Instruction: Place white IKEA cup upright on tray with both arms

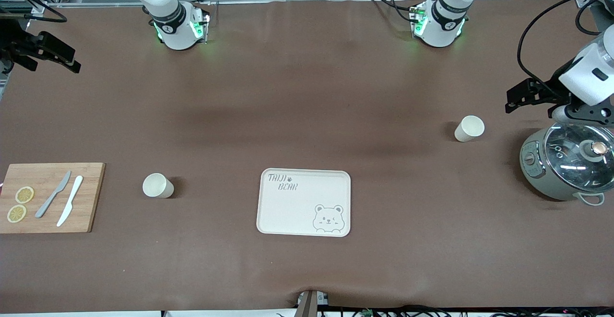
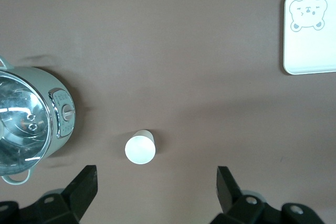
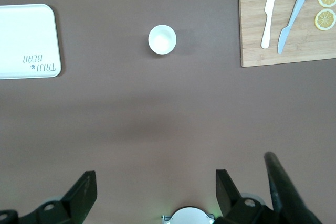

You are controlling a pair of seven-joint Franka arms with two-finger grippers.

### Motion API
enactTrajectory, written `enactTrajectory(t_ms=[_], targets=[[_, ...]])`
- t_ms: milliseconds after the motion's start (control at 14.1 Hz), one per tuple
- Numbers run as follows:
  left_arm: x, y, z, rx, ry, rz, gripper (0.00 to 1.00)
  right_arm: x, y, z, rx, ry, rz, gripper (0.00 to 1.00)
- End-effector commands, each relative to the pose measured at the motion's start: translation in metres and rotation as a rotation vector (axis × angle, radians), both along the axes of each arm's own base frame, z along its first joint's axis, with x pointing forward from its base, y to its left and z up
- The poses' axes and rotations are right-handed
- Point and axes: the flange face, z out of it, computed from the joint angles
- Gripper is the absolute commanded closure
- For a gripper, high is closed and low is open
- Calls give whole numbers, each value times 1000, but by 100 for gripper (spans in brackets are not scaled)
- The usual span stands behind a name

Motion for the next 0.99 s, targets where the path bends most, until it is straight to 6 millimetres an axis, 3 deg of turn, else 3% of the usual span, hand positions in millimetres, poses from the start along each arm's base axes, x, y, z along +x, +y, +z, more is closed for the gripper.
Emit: enactTrajectory(t_ms=[0, 355, 710, 781, 923], targets=[[2, 1, 3, -18, -4, 0, 0, -1, -1, 5, 4, 2, -7, 0], [2, -6, 1, -4, 2, -21, 0, -1, 0, 5, 4, 2, -5, 0], [11, -8, -24, 2, 45, -23, 0, -1, -1, 5, 4, 0, -8, 0], [15, -12, -32, 5, 55, -36, 0, -1, 0, 5, 4, 0, -7, 0], [22, -43, -53, 15, 73, -145, 0, -1, -1, 5, 4, 0, -8, 0]])
